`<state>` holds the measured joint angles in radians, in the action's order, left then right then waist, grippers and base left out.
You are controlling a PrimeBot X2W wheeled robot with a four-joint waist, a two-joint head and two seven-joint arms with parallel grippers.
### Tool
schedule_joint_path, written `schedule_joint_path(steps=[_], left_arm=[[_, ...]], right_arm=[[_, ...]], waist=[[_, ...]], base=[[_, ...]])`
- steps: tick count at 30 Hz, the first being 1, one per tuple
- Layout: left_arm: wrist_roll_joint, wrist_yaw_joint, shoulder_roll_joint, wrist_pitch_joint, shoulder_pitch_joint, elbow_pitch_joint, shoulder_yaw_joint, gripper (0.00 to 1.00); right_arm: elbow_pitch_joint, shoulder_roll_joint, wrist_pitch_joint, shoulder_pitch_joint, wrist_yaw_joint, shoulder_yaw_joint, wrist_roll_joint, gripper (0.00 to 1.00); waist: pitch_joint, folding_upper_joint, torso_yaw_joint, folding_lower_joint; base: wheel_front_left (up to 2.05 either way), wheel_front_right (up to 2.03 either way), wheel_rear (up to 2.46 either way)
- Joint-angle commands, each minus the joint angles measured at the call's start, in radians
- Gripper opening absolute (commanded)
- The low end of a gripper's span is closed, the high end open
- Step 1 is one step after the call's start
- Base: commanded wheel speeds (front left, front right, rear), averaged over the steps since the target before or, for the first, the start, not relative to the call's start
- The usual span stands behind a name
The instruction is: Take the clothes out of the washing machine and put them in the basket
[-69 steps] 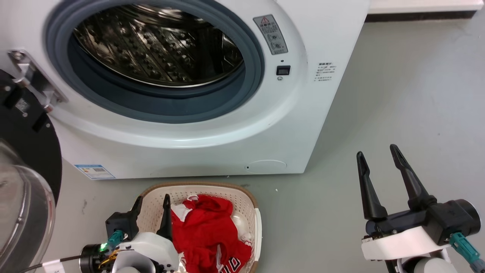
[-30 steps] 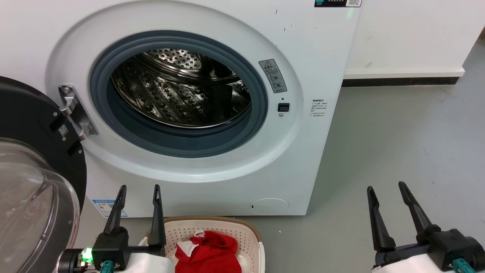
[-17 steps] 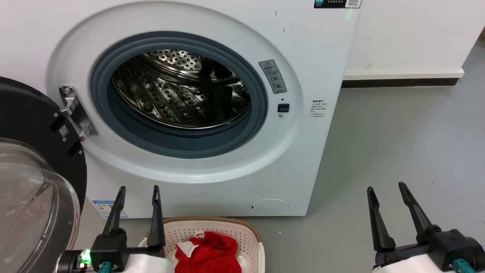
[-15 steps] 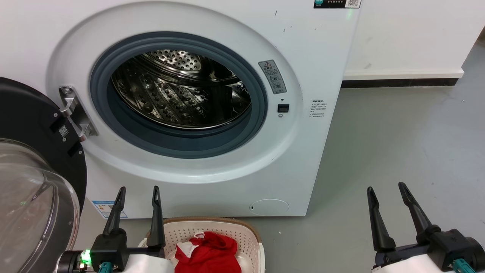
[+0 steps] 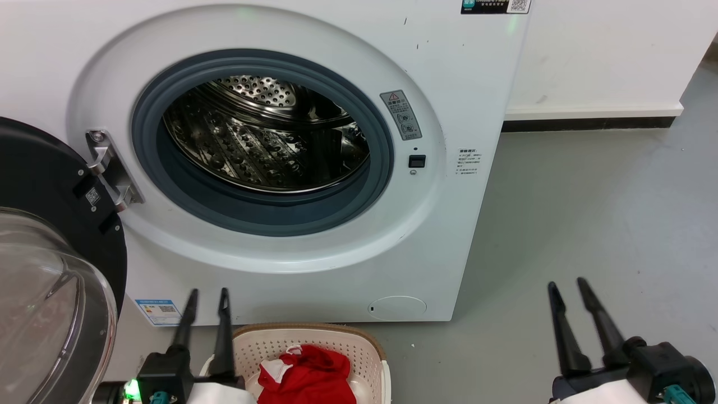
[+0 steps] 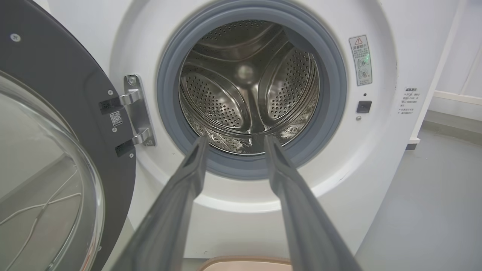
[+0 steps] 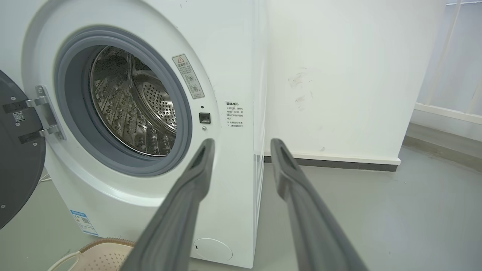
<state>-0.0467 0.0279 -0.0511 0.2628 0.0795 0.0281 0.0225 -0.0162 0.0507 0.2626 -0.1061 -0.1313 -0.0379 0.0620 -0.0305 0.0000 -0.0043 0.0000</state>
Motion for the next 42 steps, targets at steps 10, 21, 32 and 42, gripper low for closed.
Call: schedule_joint_path(steps=[10, 21, 32, 42], left_arm=[[-0.156, -0.017, 0.001, -0.043, -0.013, 0.051, -0.012, 0.00], [-0.370, -0.039, 0.001, -0.093, -0.040, 0.074, -0.031, 0.00], [-0.558, -0.058, 0.001, -0.137, -0.066, 0.096, -0.048, 0.00], [-0.711, -0.074, 0.001, -0.174, -0.086, 0.114, -0.061, 0.00]], right_arm=[[0.043, 0.010, -0.026, 0.011, 0.000, -0.001, 0.165, 0.00], [0.078, 0.022, -0.065, 0.047, 0.000, 0.005, 0.392, 0.00], [0.105, 0.030, -0.102, 0.074, 0.000, 0.013, 0.586, 0.00], [0.128, 0.035, -0.134, 0.095, 0.000, 0.022, 0.742, 0.00]], waist=[[0.002, 0.0000, 0.000, 0.0000], [0.005, 0.0000, 0.001, 0.0000], [0.008, 0.0000, 0.001, 0.0000], [0.011, 0.0000, 0.001, 0.0000]], base=[[0.00, 0.00, 0.00], [0.00, 0.00, 0.00], [0.00, 0.00, 0.00], [0.00, 0.00, 0.00]])
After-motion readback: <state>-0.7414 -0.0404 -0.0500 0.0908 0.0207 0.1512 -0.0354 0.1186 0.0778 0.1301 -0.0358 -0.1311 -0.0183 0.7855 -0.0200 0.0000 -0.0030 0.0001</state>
